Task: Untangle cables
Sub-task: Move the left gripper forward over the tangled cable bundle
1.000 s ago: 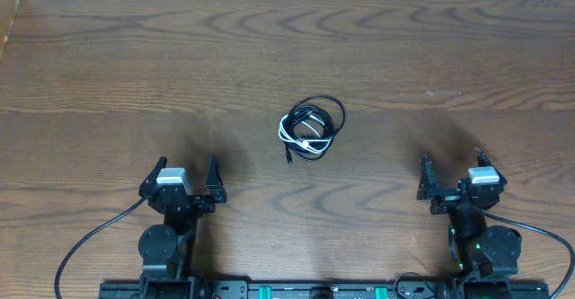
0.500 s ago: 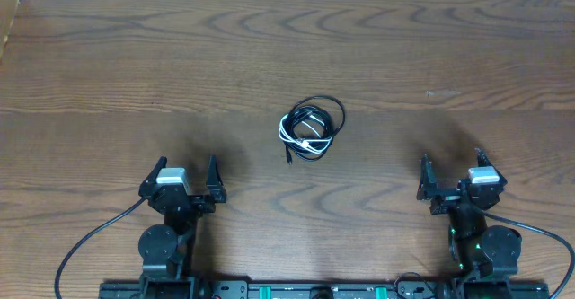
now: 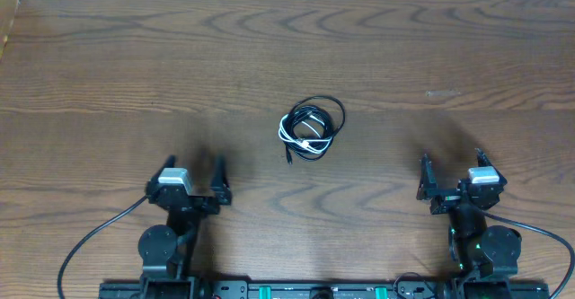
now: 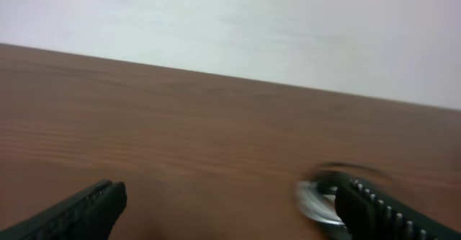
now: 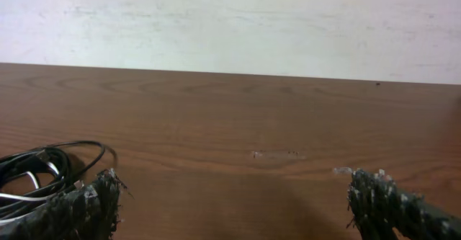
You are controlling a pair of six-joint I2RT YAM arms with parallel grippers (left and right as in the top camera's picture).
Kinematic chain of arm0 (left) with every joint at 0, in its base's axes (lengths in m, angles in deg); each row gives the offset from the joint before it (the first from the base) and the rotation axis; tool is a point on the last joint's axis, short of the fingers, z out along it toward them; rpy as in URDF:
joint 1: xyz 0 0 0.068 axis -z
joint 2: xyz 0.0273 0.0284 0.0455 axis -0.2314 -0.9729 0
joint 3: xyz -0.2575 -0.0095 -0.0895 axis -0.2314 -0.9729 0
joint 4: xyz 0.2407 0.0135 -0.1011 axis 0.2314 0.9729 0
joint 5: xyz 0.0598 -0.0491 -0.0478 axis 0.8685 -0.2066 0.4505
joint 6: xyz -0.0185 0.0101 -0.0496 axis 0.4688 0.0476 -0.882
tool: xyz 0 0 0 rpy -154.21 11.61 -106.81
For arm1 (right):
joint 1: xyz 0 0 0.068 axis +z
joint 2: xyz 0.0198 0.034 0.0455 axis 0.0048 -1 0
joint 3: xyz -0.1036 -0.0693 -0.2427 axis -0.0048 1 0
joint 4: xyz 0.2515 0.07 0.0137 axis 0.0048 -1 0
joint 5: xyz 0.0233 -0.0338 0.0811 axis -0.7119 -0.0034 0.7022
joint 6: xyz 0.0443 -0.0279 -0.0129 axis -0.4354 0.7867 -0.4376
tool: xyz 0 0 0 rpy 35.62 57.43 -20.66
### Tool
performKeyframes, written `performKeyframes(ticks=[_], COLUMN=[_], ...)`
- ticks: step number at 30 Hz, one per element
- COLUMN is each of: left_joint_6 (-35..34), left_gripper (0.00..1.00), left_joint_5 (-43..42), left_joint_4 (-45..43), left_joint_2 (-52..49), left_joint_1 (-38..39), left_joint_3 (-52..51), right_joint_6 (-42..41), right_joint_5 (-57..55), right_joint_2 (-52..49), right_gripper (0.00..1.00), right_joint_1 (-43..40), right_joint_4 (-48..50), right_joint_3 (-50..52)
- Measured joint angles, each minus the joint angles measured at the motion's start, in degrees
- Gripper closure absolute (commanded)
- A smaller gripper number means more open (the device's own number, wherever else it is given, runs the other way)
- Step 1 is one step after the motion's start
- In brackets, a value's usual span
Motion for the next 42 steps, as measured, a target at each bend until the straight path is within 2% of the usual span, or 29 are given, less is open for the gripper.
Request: performKeyframes(ticks=[5, 9, 11, 13, 17, 20, 24, 27, 30, 34, 38, 42], left_joint_6=[-14.8, -22.8, -25.0, -25.6, -22.5, -19.2, -12.8, -7.2, -1.6, 1.5, 2.5, 1.9], left_gripper=[0.02, 0.02, 0.02, 0.02, 0.02, 0.02, 0.02, 0.02, 0.02, 0.02, 0.02, 0.02], left_joint_5=[-19.5, -27.0, -28.6, -28.9, -28.8, -29.0, -30.1, -29.4, -28.7, -33.8, -40.2, -37.7], left_joint_4=[-2.0, -13.7, -21.0, -23.8, -21.1, -13.4, 14.0, 38.6, 55.5, 65.8, 66.7, 71.8], left_joint_2=[0.0, -0.1, -0.1, -0.4, -4.0, -9.2, -21.4, -33.3, -44.8, -56.0, -62.8, -68.1], left_joint_1=[0.0, 0.0, 0.0, 0.0, -0.5, -0.9, -1.0, -1.1, -1.1, -1.1, -0.8, 1.5], left_joint_3=[0.0, -0.5, 0.0, 2.1, 12.4, 23.1, 42.9, 59.1, 72.1, 82.3, 83.7, 83.9], right_joint_6=[0.0, 0.0, 0.0, 0.0, 0.0, 0.1, 0.2, 0.2, 0.2, 0.2, 0.2, 0.2], right_joint_5=[0.0, 0.0, 0.0, 0.0, -0.2, -0.4, -0.5, -0.6, -0.7, -0.8, -0.8, -0.8], right_joint_2=[0.0, 0.0, 0.0, 0.1, 0.1, 0.1, 0.1, 0.1, 0.1, 0.1, 0.2, 0.2], right_gripper=[0.01, 0.01, 0.01, 0.01, 0.01, 0.01, 0.01, 0.01, 0.01, 0.01, 0.01, 0.01], right_joint_1=[0.0, 0.0, 0.0, 0.0, 0.0, 0.0, 0.0, 0.0, 0.0, 0.0, 0.0, 0.0], right_joint_4=[0.0, 0.0, 0.0, 0.0, 0.0, 0.0, 0.0, 0.1, 0.0, 0.0, 0.0, 0.0], right_joint_3=[0.0, 0.0, 0.0, 0.0, 0.0, 0.0, 0.0, 0.0, 0.0, 0.0, 0.0, 0.0])
